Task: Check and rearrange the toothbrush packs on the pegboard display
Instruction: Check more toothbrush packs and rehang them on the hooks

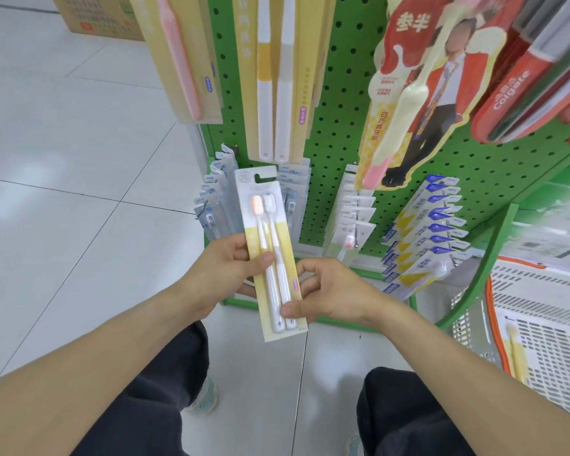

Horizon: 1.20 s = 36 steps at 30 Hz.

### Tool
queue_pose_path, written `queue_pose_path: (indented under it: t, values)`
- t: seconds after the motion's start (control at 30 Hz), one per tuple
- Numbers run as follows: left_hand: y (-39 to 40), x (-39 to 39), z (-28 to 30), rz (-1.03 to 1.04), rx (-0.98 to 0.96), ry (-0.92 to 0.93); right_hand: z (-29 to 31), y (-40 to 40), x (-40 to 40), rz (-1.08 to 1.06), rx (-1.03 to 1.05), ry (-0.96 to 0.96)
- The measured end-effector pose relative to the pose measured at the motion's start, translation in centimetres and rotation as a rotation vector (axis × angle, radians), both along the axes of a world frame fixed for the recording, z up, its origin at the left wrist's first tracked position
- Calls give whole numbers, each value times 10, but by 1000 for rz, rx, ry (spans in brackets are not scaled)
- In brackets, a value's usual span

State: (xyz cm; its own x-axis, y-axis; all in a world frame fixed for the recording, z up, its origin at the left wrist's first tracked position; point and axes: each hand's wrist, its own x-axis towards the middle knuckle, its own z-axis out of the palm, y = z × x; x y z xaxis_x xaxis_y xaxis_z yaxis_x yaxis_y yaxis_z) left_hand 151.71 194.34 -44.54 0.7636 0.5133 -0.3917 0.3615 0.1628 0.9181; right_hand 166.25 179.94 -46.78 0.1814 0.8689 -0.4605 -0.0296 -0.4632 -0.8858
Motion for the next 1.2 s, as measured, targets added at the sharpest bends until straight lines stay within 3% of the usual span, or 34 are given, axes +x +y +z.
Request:
queue_pose_path:
  t: [0.1,0.23,0.4,0.6,0.93,1.07,1.2]
  values:
    - [3,1,-1,-17,0,42,3,-1,1,12,-11,-3]
    - [3,-7,-2,-278,42,175,2,-1,0,-39,13,-10]
    - [5,-5,-5,-162,66,165,0,-3,3,41,-17,-61]
    - [5,-9,-5,-325,68,190,-3,-3,5,16,-11,-67]
    - [-4,-5,-6,-379,171,257,4,-5,4,1,0,-64]
    - [-5,-6,-2,-392,-35,393,1,-4,3,17,-11,-110]
    - [-8,-5,3,-244,-230,335,2,-4,-6,38,-14,-213]
